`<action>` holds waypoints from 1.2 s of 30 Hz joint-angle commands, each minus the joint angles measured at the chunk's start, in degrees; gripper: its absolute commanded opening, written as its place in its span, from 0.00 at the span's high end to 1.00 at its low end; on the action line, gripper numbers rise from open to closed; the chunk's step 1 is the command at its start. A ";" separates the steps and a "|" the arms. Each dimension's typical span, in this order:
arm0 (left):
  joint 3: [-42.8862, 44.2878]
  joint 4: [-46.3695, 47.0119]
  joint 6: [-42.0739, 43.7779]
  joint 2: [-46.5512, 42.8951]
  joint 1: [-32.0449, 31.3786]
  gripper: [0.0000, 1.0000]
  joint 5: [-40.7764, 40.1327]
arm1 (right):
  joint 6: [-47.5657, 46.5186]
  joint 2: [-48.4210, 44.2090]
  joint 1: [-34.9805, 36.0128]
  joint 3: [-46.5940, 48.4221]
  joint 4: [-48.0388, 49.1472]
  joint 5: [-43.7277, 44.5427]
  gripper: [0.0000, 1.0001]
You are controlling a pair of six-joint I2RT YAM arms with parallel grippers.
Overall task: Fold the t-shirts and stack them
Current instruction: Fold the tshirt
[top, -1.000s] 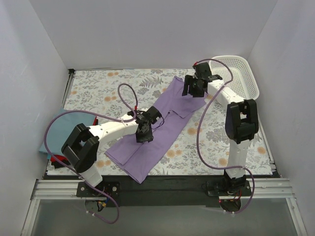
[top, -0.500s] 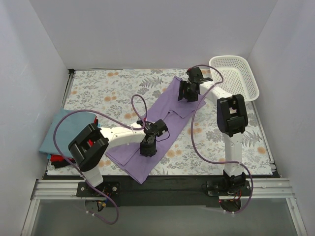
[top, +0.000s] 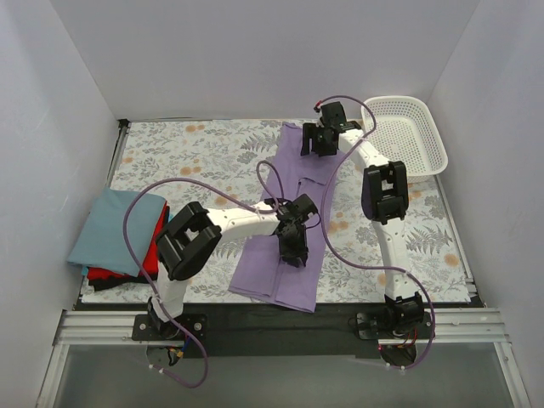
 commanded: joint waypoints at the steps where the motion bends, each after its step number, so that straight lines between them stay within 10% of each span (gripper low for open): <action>1: 2.63 5.89 -2.00 1.74 -0.59 0.74 7.41 | -3.78 3.96 -0.82 4.04 -1.66 -1.75 0.21; 12: 9.06 3.10 3.18 -5.87 4.32 0.69 3.12 | -2.74 -10.95 -1.17 2.12 0.36 -0.97 0.06; 25: -10.63 -3.68 9.69 -21.45 6.89 0.74 -4.36 | 10.80 -60.35 6.55 -63.86 12.13 0.18 0.20; 36: -17.58 4.05 11.45 -20.23 1.17 0.74 1.17 | 14.76 -75.67 10.52 -83.58 13.02 3.08 0.32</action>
